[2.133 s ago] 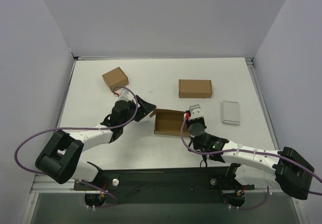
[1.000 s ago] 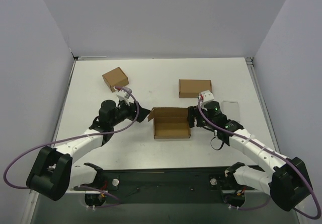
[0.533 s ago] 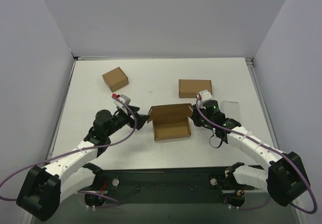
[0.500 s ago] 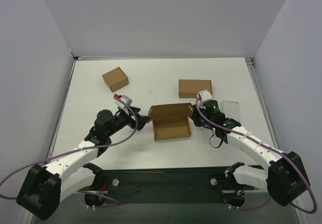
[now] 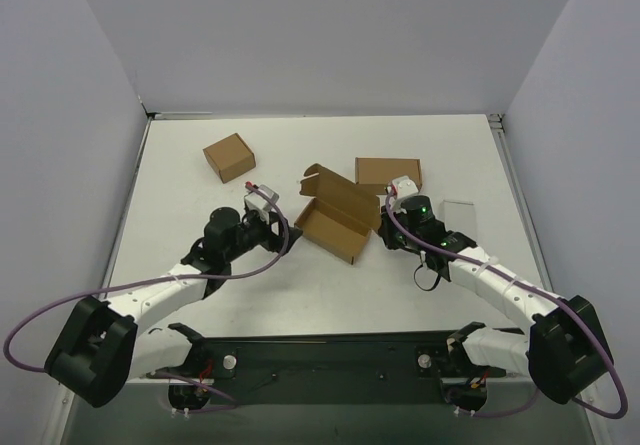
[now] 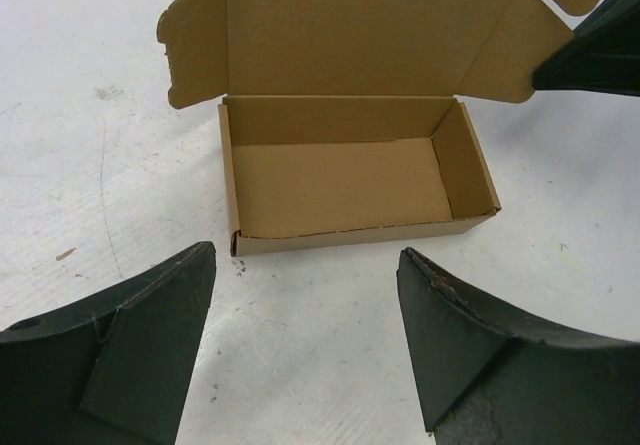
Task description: Fold the paper box
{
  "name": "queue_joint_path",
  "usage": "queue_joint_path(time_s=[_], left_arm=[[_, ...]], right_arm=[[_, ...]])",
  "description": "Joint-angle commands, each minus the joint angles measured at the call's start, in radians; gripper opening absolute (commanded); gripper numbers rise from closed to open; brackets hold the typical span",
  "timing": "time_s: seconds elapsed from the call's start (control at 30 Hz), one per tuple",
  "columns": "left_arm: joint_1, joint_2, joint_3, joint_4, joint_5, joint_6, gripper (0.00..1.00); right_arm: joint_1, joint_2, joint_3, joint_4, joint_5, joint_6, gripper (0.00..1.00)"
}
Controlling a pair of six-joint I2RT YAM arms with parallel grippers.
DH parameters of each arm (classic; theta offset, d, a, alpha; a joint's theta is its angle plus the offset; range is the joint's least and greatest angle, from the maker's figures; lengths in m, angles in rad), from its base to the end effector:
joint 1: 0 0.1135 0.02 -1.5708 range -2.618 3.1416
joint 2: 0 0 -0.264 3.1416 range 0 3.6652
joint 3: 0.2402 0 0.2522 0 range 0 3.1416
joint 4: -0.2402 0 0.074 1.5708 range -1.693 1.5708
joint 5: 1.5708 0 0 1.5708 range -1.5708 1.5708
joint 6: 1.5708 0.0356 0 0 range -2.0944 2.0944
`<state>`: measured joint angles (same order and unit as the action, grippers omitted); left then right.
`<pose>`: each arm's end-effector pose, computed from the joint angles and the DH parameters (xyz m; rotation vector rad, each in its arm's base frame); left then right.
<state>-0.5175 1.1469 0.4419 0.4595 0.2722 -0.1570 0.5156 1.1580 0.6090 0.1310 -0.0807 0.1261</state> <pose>0.2055 -0.1280 0.2148 0.5281 1.7912 -0.7194 0.2199 0.1279 0.2342 -0.4430 1.9722 0.4916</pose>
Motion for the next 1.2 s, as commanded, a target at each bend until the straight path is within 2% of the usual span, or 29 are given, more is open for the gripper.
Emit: queue_joint_path(time_s=[0.0, 0.1, 0.3, 0.7, 0.87, 1.1, 1.17], left_arm=[[-0.006, 0.048, 0.069, 0.063, -0.077, 0.053, 0.83], [0.016, 0.1, 0.113, 0.08, -0.051, 0.056, 0.84], [0.069, 0.204, 0.233, 0.033, 0.087, 0.073, 0.85], [0.145, 0.269, 0.265, 0.022, 0.087, 0.123, 0.87], [0.152, 0.338, 0.279, 0.057, 0.093, 0.125, 0.87], [0.152, 0.359, 0.268, 0.145, 0.079, 0.094, 0.86], [0.152, 0.361, 0.267, 0.163, 0.079, 0.088, 0.83]], right_arm=[[-0.008, 0.006, 0.04, 0.016, -0.019, -0.02, 0.0], [-0.008, 0.006, 0.044, 0.009, -0.028, -0.029, 0.0], [-0.008, 0.014, 0.072, -0.034, -0.142, -0.063, 0.0], [-0.006, 0.029, 0.087, -0.062, -0.24, -0.089, 0.0], [-0.008, 0.042, 0.092, -0.07, -0.249, -0.091, 0.0], [-0.006, 0.062, 0.103, -0.077, -0.254, -0.095, 0.0], [-0.006, 0.065, 0.103, -0.079, -0.248, -0.095, 0.0]])
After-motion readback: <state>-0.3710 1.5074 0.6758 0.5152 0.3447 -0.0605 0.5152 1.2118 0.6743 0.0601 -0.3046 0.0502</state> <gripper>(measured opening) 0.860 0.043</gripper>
